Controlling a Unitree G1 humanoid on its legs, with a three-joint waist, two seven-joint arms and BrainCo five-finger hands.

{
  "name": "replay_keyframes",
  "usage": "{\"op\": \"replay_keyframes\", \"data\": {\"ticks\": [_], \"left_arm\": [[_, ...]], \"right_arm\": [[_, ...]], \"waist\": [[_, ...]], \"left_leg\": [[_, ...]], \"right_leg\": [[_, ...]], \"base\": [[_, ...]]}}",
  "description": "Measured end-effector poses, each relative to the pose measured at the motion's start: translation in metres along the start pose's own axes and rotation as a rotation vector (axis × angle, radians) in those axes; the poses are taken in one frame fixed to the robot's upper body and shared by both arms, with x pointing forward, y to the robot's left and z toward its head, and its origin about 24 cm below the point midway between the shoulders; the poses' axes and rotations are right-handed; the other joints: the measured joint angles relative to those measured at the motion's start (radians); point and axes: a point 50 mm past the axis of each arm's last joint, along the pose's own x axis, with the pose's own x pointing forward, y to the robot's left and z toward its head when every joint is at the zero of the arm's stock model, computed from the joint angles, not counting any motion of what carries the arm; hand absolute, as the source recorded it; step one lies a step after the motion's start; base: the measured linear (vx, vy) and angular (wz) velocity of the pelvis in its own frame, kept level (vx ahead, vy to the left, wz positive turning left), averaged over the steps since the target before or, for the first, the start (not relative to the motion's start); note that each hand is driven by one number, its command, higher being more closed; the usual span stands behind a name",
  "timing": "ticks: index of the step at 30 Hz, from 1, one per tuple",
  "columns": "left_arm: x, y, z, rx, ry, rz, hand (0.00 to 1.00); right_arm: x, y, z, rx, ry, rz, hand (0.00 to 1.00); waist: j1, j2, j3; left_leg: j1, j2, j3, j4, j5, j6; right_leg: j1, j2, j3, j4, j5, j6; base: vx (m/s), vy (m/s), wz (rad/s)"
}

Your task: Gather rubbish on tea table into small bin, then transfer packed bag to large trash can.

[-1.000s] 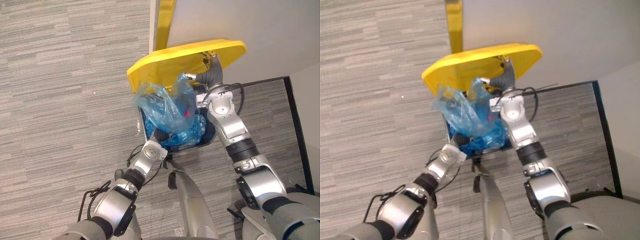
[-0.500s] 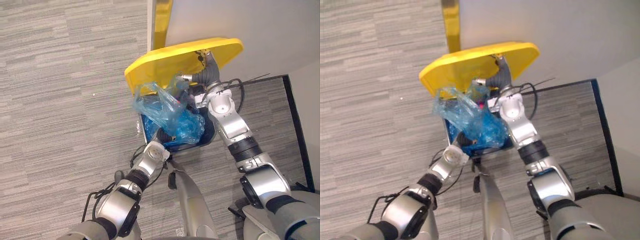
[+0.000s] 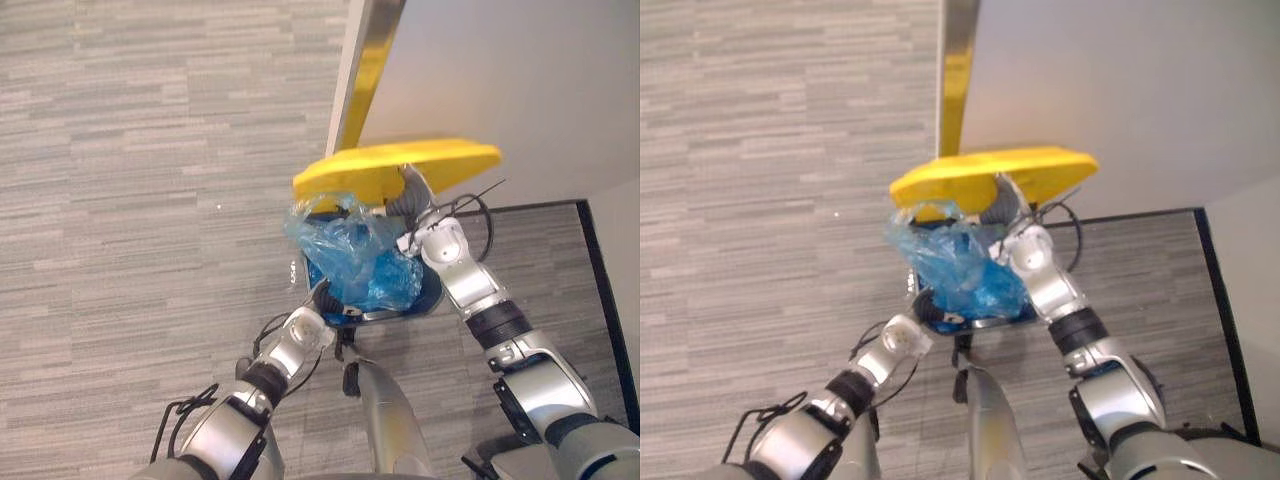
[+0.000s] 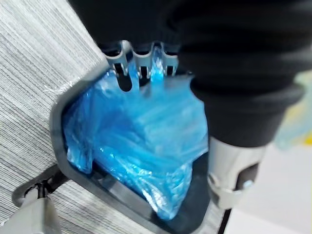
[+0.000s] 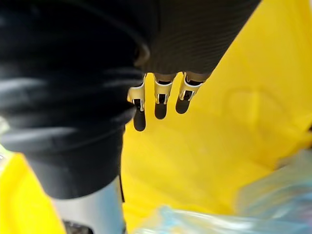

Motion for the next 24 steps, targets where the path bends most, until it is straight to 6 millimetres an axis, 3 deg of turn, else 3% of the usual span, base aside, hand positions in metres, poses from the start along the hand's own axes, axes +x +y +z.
{"op": "replay_keyframes", "data": {"ticks": [4, 7, 10, 14, 15, 17, 19, 20, 22, 24], "left_arm": [[-0.037, 0.013, -0.072, -0.128, 0.194, 0.025, 0.00], [-0.067, 0.027, -0.122, -0.176, 0.370, 0.080, 0.00], [-0.092, 0.034, -0.155, -0.234, 0.515, 0.143, 0.00], [-0.107, 0.026, -0.172, -0.283, 0.598, 0.161, 0.00], [-0.109, 0.026, -0.174, -0.298, 0.604, 0.174, 0.00], [-0.114, 0.028, -0.178, -0.329, 0.619, 0.204, 0.00], [-0.121, 0.026, -0.184, -0.370, 0.652, 0.237, 0.00], [-0.125, 0.023, -0.187, -0.387, 0.675, 0.240, 0.00], [-0.133, 0.010, -0.192, -0.411, 0.715, 0.221, 0.00], [-0.129, 0.006, -0.190, -0.455, 0.716, 0.235, 0.00]], "right_arm": [[-0.027, 0.023, -0.057, -0.030, 0.205, 0.093, 0.00], [-0.046, 0.035, -0.083, -0.017, 0.306, 0.141, 0.00], [-0.064, 0.051, -0.100, 0.031, 0.387, 0.158, 0.00], [-0.092, 0.075, -0.122, 0.093, 0.505, 0.192, 0.00], [-0.106, 0.083, -0.130, 0.117, 0.548, 0.202, 0.00], [-0.131, 0.099, -0.143, 0.150, 0.626, 0.232, 0.00], [-0.155, 0.116, -0.154, 0.185, 0.721, 0.270, 0.00], [-0.182, 0.126, -0.167, 0.241, 0.834, 0.268, 0.00], [-0.219, 0.136, -0.180, 0.331, 0.984, 0.230, 0.00], [-0.248, 0.139, -0.190, 0.422, 1.119, 0.160, 0.00]], "waist": [[0.001, 0.012, -0.038], [0.005, 0.018, -0.057], [0.006, 0.020, -0.054], [0.005, 0.018, -0.039], [0.006, 0.017, -0.038], [0.004, 0.022, -0.041], [0.005, 0.038, -0.033], [0.002, 0.040, -0.035], [0.006, 0.030, -0.046], [0.006, 0.018, -0.068]], "left_leg": [[0.077, -0.003, -0.013, -0.051, 0.014, 0.008], [0.106, -0.007, -0.017, -0.056, 0.013, 0.013], [0.139, -0.029, -0.023, -0.013, -0.009, 0.029], [0.198, -0.090, -0.002, 0.043, -0.052, 0.068], [0.192, -0.103, 0.004, 0.090, -0.069, 0.082], [0.154, -0.096, 0.018, 0.174, -0.107, 0.116], [0.137, -0.071, 0.046, 0.201, -0.107, 0.115], [0.152, -0.058, 0.045, 0.200, -0.099, 0.112], [0.161, -0.050, 0.051, 0.196, -0.090, 0.103], [0.163, -0.060, 0.070, 0.136, -0.050, 0.088]], "right_leg": [[0.077, 0.003, -0.003, -0.031, -0.014, 0.022], [0.106, 0.002, -0.003, -0.037, -0.014, 0.027], [0.135, -0.018, 0.008, 0.011, -0.026, 0.042], [0.193, -0.063, 0.053, 0.042, -0.038, 0.068], [0.208, -0.075, 0.062, 0.024, -0.016, 0.094], [0.224, -0.082, 0.080, -0.020, 0.012, 0.192], [0.166, -0.080, 0.077, 0.202, -0.052, 0.095], [0.169, -0.080, 0.052, 0.411, -0.128, 0.042], [0.241, -0.085, 0.061, 0.502, -0.227, 0.047], [0.283, -0.066, 0.067, 0.371, -0.270, 0.075]], "base": [[0.06, 0.019, 0.09], [0.06, 0.030, 0.03], [0.04, 0.060, -0.01], [-0.08, 0.120, -0.13], [-0.13, 0.158, -0.16], [-0.19, 0.142, -0.31], [-0.18, 0.029, -0.28], [-0.05, -0.016, -0.06], [-0.04, -0.071, -0.11], [-0.13, -0.158, -0.25]]}}
